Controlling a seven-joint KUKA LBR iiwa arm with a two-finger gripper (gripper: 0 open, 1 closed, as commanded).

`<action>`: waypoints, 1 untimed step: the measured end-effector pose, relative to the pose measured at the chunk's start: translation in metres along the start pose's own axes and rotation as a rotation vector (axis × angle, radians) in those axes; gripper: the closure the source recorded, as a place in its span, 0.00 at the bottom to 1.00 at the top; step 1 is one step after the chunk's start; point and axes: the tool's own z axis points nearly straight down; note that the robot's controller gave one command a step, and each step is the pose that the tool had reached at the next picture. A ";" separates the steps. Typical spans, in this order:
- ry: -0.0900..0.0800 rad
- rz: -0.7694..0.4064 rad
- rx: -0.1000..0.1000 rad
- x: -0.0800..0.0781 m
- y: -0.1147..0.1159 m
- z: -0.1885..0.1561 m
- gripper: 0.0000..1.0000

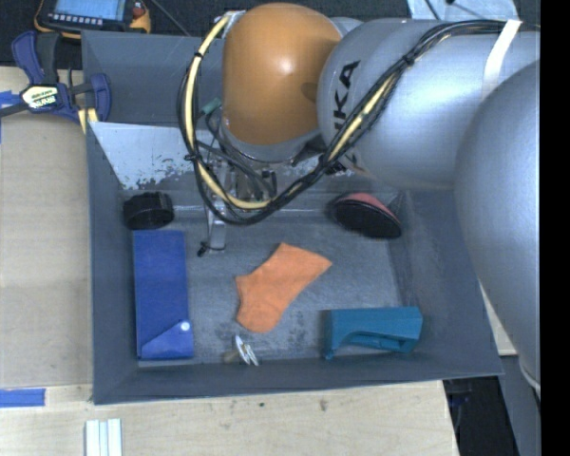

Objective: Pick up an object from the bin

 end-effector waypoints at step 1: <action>-0.008 0.003 -0.002 -0.002 -0.001 -0.005 0.00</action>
Offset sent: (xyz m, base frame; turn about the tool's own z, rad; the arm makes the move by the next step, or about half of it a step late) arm -0.0099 -0.0566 -0.0499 -0.0009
